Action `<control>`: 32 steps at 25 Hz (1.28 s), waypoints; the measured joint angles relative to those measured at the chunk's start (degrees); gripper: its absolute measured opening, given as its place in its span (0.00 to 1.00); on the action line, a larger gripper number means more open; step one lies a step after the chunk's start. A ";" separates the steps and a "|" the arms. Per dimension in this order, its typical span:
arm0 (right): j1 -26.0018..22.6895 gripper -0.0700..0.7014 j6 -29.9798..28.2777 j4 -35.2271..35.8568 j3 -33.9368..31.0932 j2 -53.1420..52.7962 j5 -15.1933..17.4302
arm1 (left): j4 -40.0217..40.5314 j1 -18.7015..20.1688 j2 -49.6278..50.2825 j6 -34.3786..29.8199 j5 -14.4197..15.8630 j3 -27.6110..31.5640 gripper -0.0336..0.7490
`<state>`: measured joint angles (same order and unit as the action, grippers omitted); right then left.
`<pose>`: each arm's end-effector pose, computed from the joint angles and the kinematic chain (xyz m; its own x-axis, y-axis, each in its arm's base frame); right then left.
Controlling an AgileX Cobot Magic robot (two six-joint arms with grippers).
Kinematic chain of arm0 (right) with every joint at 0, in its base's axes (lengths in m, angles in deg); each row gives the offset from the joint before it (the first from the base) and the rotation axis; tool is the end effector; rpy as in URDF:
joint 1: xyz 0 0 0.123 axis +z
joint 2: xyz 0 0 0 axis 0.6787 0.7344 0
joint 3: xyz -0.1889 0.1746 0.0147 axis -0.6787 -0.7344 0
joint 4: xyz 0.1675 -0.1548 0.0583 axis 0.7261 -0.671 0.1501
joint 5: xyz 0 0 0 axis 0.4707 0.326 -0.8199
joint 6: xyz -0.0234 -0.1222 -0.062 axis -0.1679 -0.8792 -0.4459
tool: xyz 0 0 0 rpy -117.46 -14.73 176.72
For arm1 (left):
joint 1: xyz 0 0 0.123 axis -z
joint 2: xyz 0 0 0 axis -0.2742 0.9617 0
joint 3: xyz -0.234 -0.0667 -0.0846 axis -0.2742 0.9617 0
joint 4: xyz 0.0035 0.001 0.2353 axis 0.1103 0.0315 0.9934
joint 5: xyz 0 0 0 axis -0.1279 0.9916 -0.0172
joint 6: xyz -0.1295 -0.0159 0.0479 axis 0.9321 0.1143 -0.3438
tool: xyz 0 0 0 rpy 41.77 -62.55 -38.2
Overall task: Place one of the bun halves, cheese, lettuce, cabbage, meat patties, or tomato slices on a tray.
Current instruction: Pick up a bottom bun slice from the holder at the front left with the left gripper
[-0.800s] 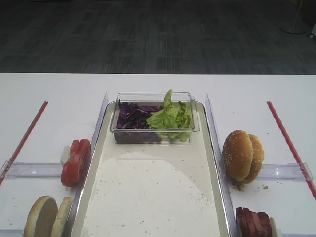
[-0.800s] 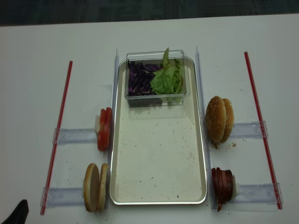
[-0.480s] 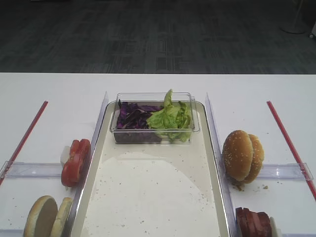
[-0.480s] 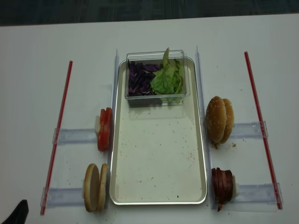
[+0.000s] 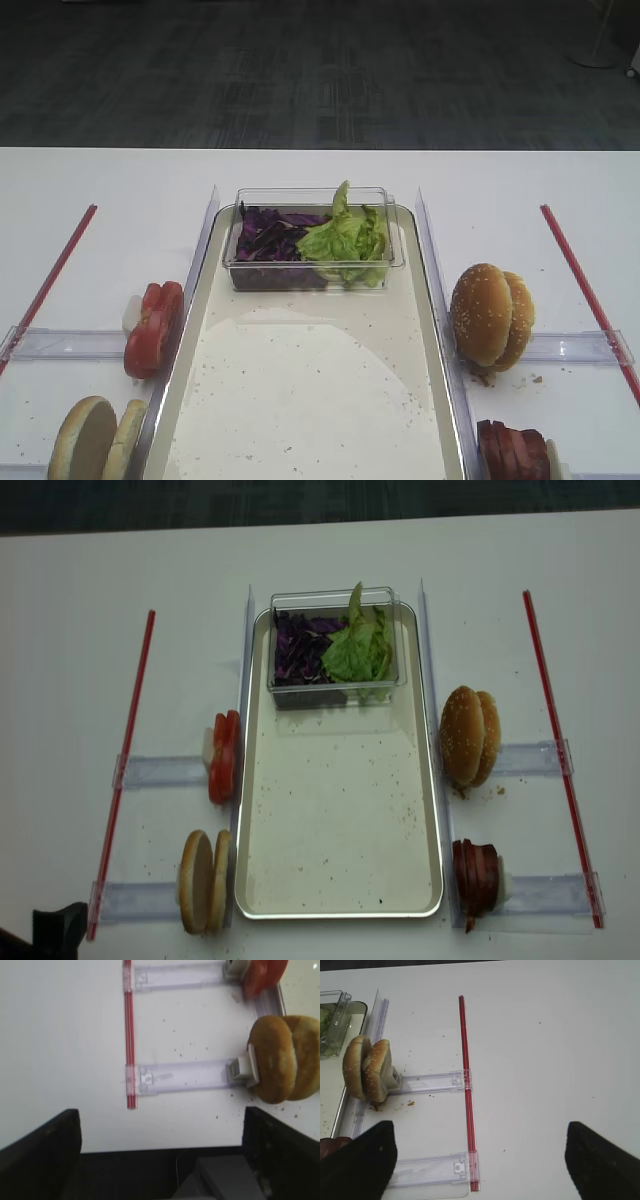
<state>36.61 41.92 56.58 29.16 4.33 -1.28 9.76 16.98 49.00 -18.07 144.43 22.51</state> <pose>0.0453 -0.0036 0.2329 -0.5173 0.0906 -0.8510 0.1174 0.9925 0.0343 0.0782 0.0011 0.2069 -0.8300 -0.0132 -0.5577 -0.0155 0.9999 -0.0006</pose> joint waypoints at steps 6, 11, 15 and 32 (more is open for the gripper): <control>0.00 0.98 0.00 0.00 0.00 0.00 0.00 | 0.00 0.00 17.29 0.75 -0.35 -0.10 0.81; 0.00 0.96 0.00 0.00 0.00 0.00 0.00 | 0.96 0.00 29.14 0.98 -1.08 -0.32 0.81; 0.00 0.95 0.00 0.00 0.00 0.00 0.00 | 1.34 0.00 35.33 0.98 -1.61 -0.41 0.81; 0.00 0.82 0.00 0.00 0.00 0.00 0.00 | 1.47 0.00 45.39 2.56 -2.64 -14.40 0.81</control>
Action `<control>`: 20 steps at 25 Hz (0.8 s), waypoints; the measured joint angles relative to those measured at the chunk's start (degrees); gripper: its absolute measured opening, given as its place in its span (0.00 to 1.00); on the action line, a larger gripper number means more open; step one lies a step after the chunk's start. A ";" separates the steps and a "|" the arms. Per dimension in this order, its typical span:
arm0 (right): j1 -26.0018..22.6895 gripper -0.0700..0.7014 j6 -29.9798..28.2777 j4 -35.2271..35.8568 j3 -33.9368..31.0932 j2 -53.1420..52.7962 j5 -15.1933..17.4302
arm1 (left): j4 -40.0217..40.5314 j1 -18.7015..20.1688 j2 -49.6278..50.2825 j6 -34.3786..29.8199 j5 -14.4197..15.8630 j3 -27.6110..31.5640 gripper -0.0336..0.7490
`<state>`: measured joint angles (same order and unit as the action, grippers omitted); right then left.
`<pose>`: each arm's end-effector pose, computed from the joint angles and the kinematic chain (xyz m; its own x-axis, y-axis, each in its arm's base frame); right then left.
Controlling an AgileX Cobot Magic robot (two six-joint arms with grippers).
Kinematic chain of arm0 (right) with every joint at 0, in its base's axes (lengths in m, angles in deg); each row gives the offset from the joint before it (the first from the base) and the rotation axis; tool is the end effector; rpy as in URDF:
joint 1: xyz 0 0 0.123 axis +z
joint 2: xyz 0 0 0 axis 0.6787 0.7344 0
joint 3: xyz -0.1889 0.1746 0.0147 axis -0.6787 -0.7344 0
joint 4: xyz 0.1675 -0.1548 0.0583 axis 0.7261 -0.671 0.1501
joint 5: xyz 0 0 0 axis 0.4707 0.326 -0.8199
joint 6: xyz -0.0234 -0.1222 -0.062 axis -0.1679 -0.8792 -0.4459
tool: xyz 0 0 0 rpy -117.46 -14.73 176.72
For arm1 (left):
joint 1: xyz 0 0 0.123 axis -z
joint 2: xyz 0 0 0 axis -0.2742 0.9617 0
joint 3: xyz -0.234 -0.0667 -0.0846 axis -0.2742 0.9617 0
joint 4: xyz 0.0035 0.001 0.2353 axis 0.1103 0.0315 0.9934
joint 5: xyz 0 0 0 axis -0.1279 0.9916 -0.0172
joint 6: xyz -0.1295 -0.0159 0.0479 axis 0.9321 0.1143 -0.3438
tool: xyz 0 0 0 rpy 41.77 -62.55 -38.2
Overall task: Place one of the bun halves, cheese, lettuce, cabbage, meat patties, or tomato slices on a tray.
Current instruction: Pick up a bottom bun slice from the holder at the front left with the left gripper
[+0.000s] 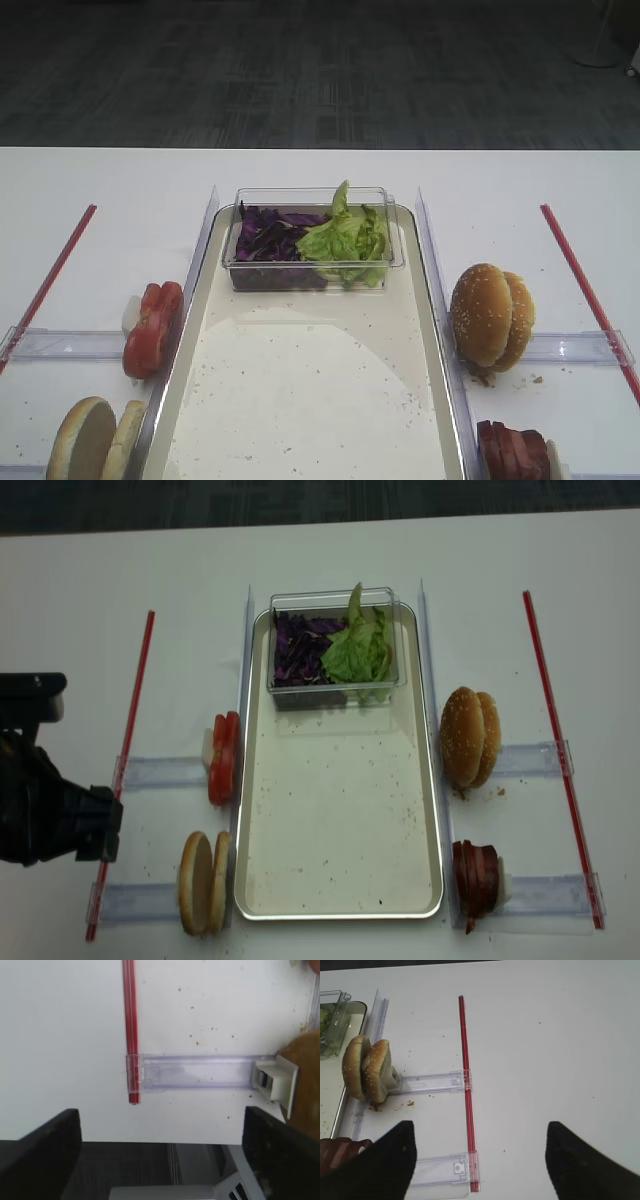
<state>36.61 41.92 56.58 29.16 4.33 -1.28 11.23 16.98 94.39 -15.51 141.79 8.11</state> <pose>0.0453 -0.0036 0.2329 -0.5173 0.0906 -0.8510 0.1174 0.9925 0.0343 0.1766 0.0025 0.1794 -0.9941 -0.0432 -0.0990 -0.0469 0.9983 0.0352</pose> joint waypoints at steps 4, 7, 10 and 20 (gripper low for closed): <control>0.00 0.75 0.00 0.00 0.00 0.00 0.00 | 0.00 0.00 0.59 0.94 0.88 -1.81 0.81; 0.00 0.70 0.00 0.00 0.00 0.00 0.00 | -1.48 0.00 0.59 1.05 2.04 -2.08 0.81; 0.00 0.64 0.00 0.00 0.00 0.00 0.00 | -3.36 1.26 0.59 1.61 3.05 -2.08 0.81; 0.00 0.52 0.00 0.00 0.00 0.00 0.00 | -4.50 21.69 0.59 16.81 2.08 -3.11 0.81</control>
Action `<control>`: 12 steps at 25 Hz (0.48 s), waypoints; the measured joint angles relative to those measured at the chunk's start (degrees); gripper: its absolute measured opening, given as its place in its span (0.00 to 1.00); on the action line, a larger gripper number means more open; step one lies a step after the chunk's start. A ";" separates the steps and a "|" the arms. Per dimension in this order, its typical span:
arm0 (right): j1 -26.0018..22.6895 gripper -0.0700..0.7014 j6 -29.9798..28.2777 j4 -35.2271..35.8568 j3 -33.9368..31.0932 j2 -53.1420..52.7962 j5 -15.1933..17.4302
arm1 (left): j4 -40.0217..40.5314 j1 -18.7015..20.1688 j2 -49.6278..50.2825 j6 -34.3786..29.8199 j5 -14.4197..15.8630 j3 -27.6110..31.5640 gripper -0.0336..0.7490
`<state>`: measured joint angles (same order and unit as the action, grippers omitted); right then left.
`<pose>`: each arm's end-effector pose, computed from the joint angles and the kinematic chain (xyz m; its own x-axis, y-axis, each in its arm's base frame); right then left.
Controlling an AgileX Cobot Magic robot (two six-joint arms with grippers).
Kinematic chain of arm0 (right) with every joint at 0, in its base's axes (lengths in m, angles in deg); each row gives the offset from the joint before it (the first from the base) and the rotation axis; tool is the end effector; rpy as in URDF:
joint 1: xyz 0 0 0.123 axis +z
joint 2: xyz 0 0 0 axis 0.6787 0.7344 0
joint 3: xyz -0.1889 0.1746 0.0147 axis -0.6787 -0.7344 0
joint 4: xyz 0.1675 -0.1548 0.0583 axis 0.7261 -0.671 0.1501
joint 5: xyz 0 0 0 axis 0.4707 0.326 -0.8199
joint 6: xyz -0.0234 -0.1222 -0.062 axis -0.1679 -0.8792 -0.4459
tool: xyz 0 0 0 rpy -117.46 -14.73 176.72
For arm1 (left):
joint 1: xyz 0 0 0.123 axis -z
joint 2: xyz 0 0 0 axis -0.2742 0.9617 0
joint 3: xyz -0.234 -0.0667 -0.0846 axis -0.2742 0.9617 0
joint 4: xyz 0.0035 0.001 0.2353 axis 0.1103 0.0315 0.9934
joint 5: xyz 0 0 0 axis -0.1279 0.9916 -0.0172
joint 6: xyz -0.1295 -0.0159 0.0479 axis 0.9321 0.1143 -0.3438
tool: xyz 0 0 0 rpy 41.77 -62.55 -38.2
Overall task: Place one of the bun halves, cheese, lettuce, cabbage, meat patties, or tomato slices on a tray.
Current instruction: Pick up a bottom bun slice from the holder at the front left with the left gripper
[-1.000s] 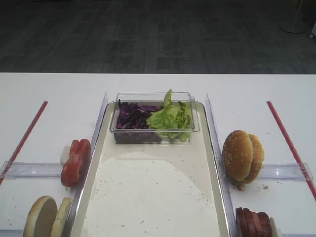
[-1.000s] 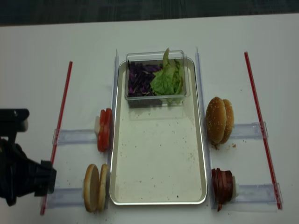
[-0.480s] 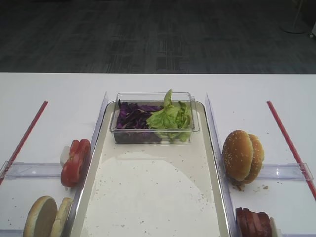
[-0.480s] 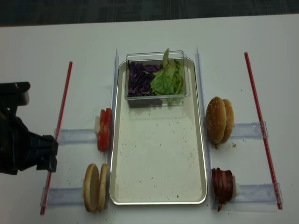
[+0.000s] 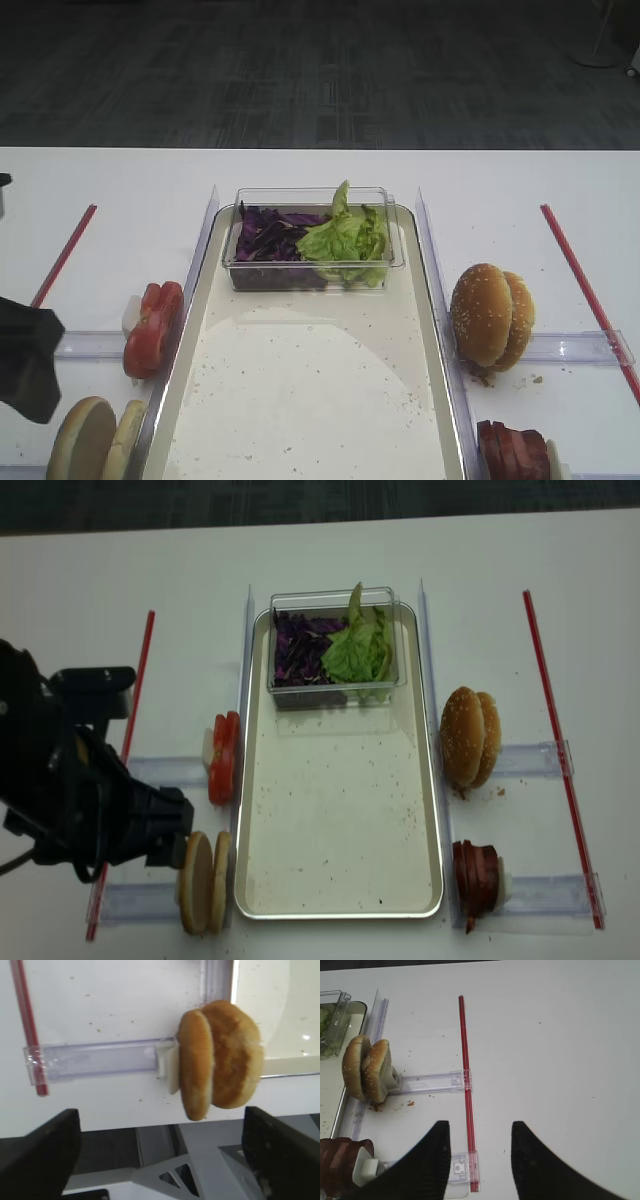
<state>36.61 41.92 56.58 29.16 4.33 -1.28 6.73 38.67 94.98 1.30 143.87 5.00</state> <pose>0.0453 -0.0036 0.2329 -0.5173 0.0906 -0.8510 0.1174 0.9925 0.0343 0.1665 -0.0744 0.1902 -0.9963 0.0090 -0.0850 0.0148 0.9976 -0.0673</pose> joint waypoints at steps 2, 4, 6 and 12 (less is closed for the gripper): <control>0.00 0.51 0.00 0.00 0.00 0.00 0.00 | 0.10 4.49 0.00 4.08 -0.89 -0.09 0.81; 0.00 0.51 0.00 0.00 0.00 0.00 0.00 | 0.52 8.67 0.00 8.44 -1.26 -0.14 0.81; 0.00 0.50 0.00 0.00 0.00 0.00 0.00 | 1.40 11.83 0.00 11.97 -1.56 -0.14 0.81; 0.00 0.45 0.00 0.00 0.00 0.00 0.00 | 1.89 18.36 0.00 19.89 -3.75 -0.14 0.81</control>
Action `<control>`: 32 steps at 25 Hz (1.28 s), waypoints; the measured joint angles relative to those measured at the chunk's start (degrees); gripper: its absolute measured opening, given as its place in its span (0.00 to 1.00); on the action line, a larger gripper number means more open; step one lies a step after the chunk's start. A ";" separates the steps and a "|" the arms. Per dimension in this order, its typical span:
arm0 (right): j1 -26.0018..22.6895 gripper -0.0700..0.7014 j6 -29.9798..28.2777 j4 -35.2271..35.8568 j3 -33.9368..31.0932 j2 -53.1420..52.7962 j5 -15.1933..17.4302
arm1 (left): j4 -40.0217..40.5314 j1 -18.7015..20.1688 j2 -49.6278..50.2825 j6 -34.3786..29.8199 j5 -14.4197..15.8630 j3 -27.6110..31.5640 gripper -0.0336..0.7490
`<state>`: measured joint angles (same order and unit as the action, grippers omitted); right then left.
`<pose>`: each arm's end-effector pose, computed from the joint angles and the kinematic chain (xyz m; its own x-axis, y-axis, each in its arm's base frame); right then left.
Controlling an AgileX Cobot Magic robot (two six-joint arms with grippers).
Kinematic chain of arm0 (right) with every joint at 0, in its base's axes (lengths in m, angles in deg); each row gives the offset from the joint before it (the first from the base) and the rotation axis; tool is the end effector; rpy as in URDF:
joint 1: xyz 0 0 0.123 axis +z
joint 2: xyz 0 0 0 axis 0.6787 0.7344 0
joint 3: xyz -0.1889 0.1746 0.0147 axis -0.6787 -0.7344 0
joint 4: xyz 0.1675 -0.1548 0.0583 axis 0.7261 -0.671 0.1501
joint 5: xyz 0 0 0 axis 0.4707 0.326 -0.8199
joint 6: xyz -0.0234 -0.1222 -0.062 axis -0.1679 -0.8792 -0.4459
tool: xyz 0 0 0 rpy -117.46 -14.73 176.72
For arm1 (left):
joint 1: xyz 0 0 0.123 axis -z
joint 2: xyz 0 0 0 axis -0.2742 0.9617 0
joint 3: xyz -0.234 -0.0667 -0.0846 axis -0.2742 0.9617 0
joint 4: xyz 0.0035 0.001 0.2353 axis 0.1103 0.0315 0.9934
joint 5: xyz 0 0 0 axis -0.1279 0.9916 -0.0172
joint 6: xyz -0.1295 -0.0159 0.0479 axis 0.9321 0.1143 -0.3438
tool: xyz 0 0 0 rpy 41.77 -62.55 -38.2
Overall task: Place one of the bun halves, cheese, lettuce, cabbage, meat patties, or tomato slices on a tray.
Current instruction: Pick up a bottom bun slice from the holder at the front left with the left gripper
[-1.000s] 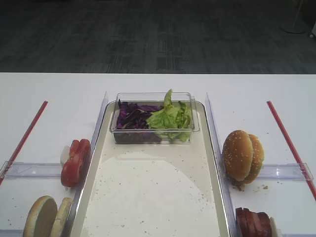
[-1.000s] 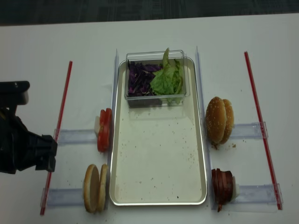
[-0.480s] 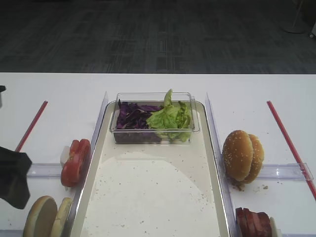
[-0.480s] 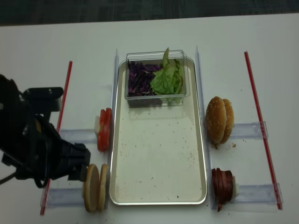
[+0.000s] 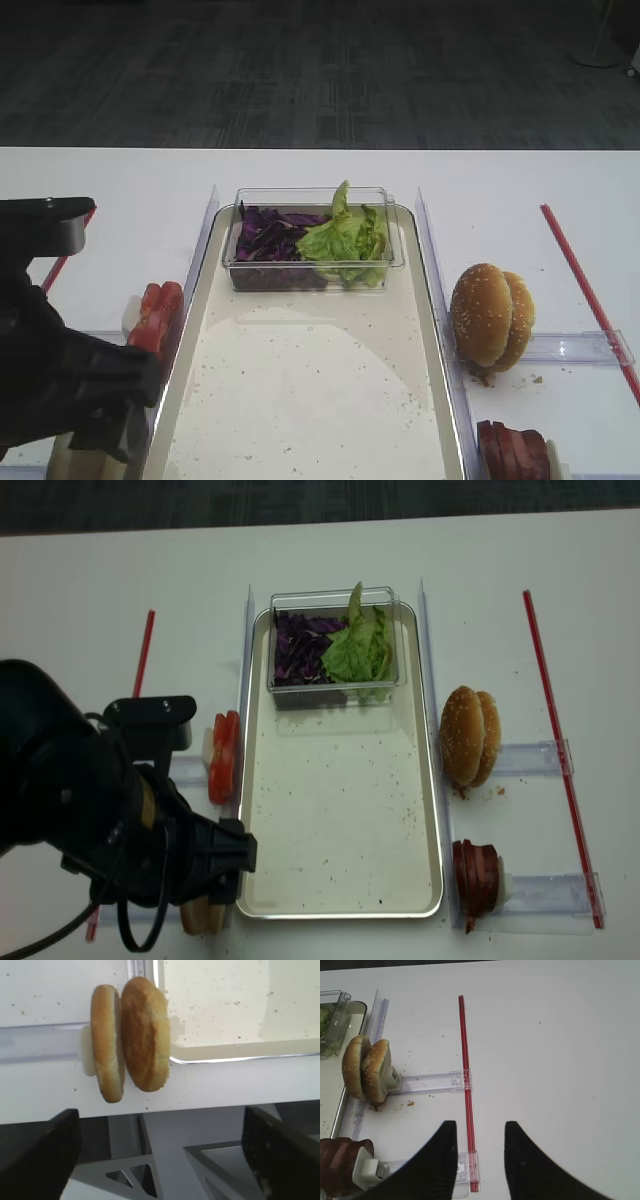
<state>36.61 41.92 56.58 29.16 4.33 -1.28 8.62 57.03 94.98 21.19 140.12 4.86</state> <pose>0.0453 -0.0036 0.2329 -0.5173 0.0906 -0.8510 0.1174 0.9925 0.0343 0.1444 -0.1261 0.1920 -0.9916 -0.0110 -0.1285 0.0036 0.9936 -0.1130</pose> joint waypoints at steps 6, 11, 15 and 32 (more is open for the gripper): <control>0.00 0.35 0.00 0.00 0.00 0.00 0.00 | -0.38 2.16 0.00 3.48 -1.97 0.00 0.81; 0.00 0.32 0.00 0.00 0.00 0.00 0.00 | -0.38 2.16 0.25 4.62 -2.95 0.00 0.81; 0.00 0.31 0.00 0.00 0.00 0.00 0.00 | -0.38 2.16 3.19 3.97 -3.08 -0.93 0.81; 0.00 0.16 0.00 0.00 0.00 0.00 0.00 | -0.48 2.16 14.19 0.91 -9.28 -2.71 0.81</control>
<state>36.61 41.92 56.58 29.16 4.33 -1.28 8.14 59.19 109.17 22.10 130.83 2.15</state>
